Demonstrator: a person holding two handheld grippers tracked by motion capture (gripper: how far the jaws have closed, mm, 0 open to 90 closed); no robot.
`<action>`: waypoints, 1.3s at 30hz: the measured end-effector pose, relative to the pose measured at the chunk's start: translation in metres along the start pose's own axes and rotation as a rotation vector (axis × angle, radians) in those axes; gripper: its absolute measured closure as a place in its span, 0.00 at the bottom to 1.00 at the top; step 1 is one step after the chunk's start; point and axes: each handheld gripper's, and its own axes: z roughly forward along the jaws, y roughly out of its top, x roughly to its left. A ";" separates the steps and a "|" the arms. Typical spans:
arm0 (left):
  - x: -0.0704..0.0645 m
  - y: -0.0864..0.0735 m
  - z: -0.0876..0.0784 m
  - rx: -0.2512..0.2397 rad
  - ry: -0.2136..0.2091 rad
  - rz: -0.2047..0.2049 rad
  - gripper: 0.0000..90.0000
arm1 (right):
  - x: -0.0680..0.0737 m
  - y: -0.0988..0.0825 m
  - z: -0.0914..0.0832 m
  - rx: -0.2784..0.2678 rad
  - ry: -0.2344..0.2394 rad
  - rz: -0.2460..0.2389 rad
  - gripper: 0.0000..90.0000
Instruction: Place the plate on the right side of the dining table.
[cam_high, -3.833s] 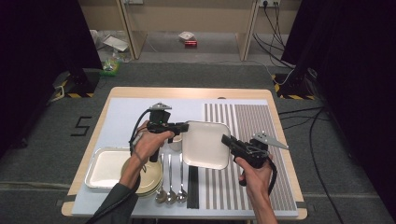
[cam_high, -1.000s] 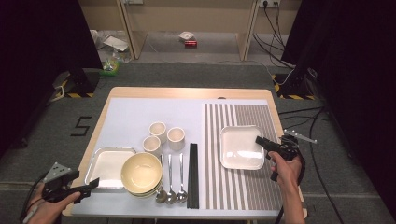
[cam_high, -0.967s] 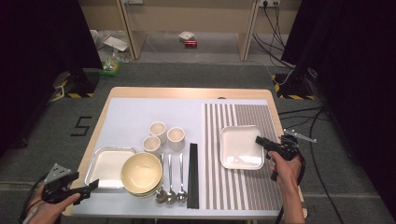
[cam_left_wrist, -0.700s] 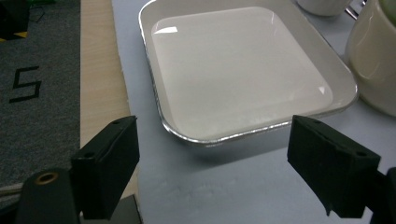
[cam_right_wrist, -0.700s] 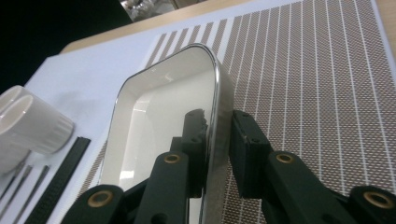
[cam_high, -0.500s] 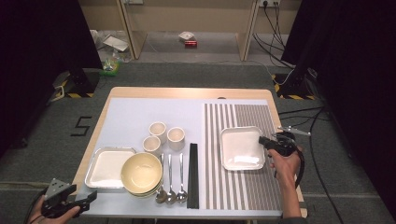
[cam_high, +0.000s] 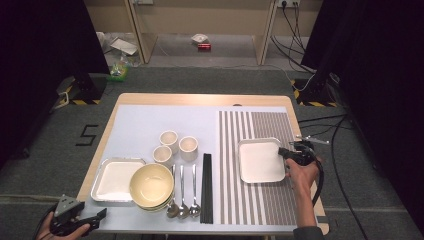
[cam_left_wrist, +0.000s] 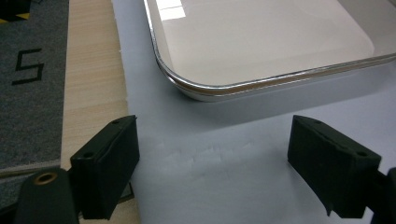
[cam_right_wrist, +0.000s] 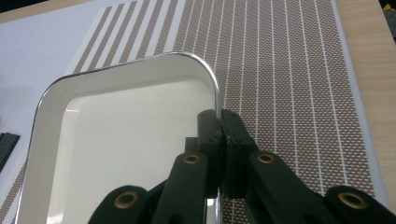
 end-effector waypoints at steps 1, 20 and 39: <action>0.000 0.000 0.000 -0.001 -0.001 -0.001 0.17 | 0.000 0.000 0.000 0.000 -0.005 0.005 0.99; -0.003 -0.003 0.003 -0.017 0.021 0.016 0.15 | -0.006 -0.004 0.015 0.027 -0.068 0.058 0.98; -0.003 0.001 0.003 0.014 0.016 0.014 0.15 | -0.004 -0.018 -0.015 0.045 -0.013 -0.123 0.63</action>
